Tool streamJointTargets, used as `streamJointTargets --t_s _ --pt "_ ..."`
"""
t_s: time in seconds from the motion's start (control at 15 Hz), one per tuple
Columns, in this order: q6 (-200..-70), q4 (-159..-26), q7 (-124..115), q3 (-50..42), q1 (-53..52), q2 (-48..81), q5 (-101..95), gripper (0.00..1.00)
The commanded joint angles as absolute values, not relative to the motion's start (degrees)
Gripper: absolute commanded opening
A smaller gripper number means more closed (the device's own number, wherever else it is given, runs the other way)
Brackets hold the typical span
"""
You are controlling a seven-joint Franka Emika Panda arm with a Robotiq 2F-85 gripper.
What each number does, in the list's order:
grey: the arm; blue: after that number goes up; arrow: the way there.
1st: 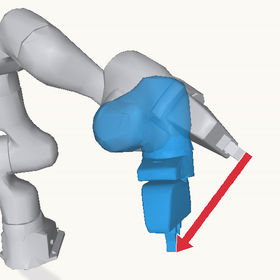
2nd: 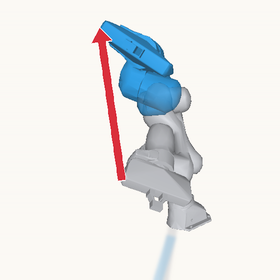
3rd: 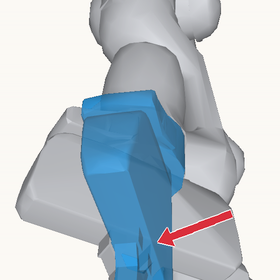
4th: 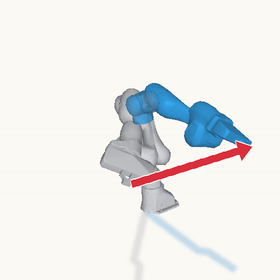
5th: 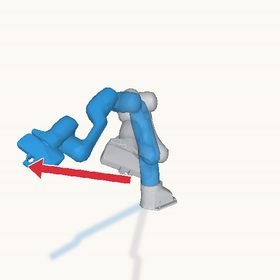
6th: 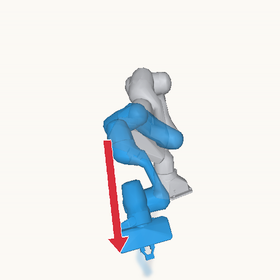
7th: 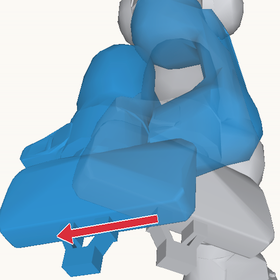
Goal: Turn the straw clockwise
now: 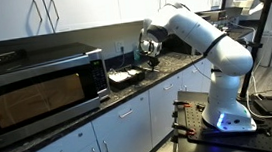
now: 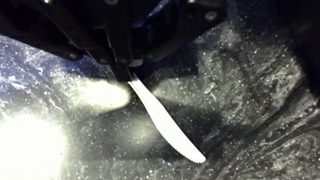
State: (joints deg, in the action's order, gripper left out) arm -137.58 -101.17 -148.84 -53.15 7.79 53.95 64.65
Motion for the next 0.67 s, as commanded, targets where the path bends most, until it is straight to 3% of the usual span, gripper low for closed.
streamJointTargets --t_s 0.0,0.6 --pt "-134.4 -103.9 -148.8 -59.8 2.8 58.8 73.7 0.00" --pt "-126.5 -105.8 -148.8 -65.1 0.3 62.1 84.4 0.00"
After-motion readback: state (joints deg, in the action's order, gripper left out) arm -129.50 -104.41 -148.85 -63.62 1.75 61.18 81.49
